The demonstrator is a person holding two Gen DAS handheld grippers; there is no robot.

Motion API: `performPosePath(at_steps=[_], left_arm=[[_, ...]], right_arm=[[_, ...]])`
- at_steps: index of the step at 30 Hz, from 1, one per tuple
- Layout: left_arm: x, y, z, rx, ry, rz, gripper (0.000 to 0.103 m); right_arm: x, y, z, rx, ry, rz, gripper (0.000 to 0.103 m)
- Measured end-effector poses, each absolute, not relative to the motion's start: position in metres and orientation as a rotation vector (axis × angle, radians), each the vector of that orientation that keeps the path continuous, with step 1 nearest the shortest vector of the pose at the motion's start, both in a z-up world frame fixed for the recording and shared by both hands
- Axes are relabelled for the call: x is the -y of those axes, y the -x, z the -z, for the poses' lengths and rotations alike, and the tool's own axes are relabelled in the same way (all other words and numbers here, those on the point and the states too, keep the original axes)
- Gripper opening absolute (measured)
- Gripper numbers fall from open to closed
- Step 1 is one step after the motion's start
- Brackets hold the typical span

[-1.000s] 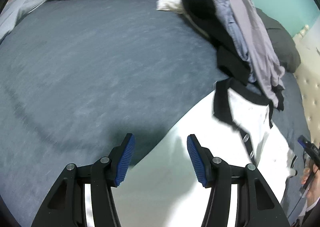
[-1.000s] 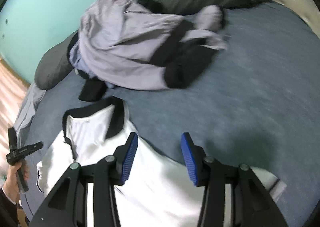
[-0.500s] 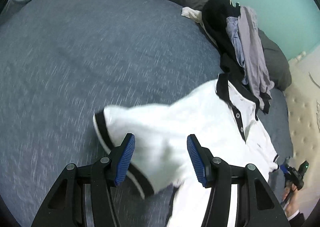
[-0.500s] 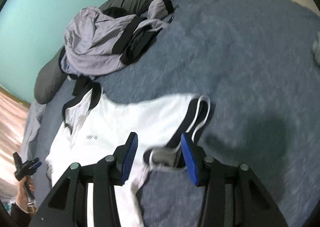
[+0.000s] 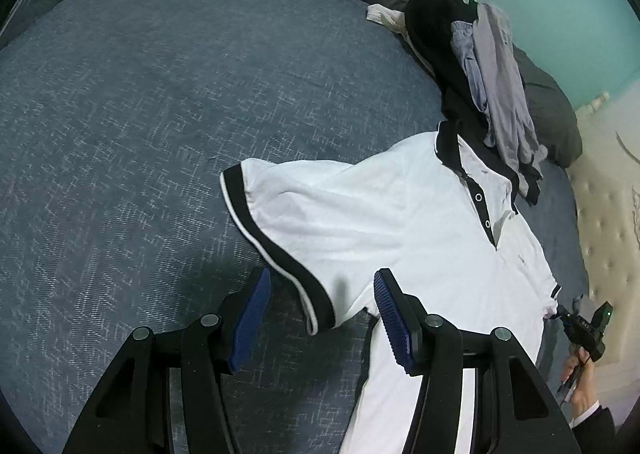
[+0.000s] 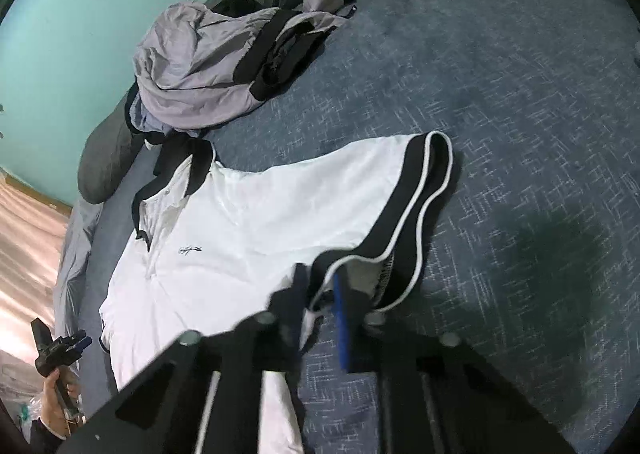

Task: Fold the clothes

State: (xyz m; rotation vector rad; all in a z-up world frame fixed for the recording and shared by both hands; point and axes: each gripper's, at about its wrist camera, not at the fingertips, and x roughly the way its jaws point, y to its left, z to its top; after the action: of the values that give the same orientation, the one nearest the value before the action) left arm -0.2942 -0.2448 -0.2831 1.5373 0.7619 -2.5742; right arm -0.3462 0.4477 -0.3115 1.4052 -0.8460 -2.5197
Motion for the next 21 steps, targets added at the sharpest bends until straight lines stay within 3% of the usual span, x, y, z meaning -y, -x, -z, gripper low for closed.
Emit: performPosePath(at_steps=[16, 21], left_arm=[[0.25, 0.285, 0.292, -0.697, -1.581, 2.557, 0.059], [0.263, 0.282, 0.298, -0.76, -1.551, 2.523, 0.059]], right_arm=[[-0.468, 0.323, 0.339, 0.856, -1.515, 2.476, 0.001], [-0.47, 0.323, 0.341, 0.865, -1.51, 2.478, 0.001]])
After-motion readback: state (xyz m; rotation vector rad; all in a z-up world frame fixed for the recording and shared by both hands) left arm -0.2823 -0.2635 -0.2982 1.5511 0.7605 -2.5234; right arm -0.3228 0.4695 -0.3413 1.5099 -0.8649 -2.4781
